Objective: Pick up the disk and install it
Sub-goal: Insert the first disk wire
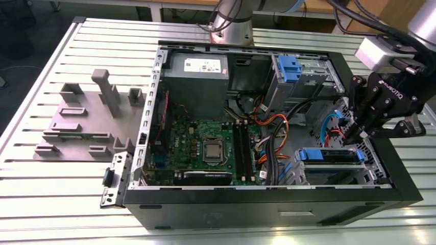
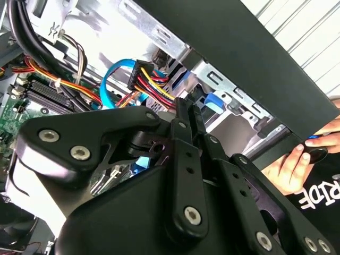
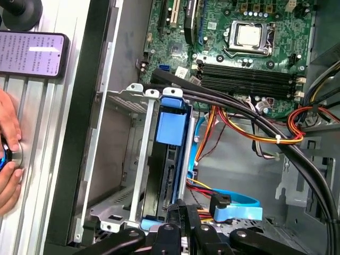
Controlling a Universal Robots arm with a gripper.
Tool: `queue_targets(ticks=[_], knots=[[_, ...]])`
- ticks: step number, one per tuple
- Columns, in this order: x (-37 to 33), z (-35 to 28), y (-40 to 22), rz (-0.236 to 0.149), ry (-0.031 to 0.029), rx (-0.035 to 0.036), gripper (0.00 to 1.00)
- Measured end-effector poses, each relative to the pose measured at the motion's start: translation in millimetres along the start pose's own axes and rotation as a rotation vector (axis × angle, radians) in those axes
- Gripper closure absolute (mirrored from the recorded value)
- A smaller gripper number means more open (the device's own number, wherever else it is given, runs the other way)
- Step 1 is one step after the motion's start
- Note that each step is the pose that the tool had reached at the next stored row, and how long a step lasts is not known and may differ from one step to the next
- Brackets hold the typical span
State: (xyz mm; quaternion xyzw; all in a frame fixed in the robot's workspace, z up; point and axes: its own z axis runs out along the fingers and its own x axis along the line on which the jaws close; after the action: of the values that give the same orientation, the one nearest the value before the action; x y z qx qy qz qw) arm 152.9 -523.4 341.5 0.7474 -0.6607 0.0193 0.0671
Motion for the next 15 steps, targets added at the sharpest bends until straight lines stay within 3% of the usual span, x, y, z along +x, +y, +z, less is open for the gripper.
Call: queue_targets(ticks=[9, 15], knots=[[9.5, 3.7, 8.5, 0.001, 0.0011, 0.0121, 0.84], [9.6, 3.7, 9.5, 0.001, 0.0013, 0.0126, 0.84]])
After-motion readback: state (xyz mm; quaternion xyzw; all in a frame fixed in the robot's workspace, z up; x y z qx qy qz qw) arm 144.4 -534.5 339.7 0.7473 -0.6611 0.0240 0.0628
